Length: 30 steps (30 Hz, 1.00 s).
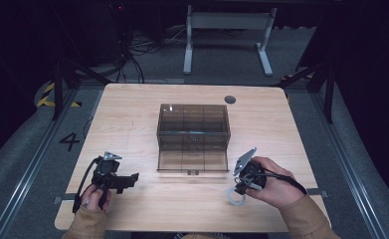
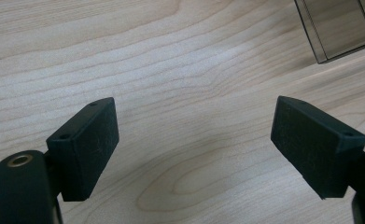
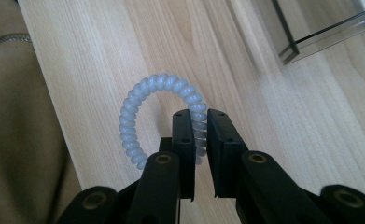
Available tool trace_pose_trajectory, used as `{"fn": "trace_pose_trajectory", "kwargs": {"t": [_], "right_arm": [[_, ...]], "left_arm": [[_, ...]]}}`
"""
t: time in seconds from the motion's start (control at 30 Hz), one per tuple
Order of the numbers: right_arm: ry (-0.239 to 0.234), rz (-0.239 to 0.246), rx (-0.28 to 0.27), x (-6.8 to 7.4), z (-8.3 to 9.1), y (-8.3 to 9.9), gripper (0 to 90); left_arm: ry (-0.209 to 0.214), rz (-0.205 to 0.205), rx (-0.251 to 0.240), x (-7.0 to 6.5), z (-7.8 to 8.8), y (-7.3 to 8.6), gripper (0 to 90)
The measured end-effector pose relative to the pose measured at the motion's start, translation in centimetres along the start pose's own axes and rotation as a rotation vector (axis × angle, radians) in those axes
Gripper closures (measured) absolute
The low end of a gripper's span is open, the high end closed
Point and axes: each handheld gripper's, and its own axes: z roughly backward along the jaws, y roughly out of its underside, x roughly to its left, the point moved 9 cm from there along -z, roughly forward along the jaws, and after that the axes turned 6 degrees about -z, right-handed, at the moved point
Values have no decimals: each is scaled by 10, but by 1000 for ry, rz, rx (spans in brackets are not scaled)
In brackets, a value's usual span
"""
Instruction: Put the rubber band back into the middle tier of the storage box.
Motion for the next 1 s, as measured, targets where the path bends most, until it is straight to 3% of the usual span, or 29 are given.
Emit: {"fn": "trace_pose_trajectory", "kwargs": {"t": [0.47,1.0], "right_arm": [[4,-43,-121,-3,22,-6,823],[-35,-97,-232,-10,46,-18,823]], "left_arm": [[-2,2,2,0,0,0,159],[-7,5,5,1,-1,0,159]]}}
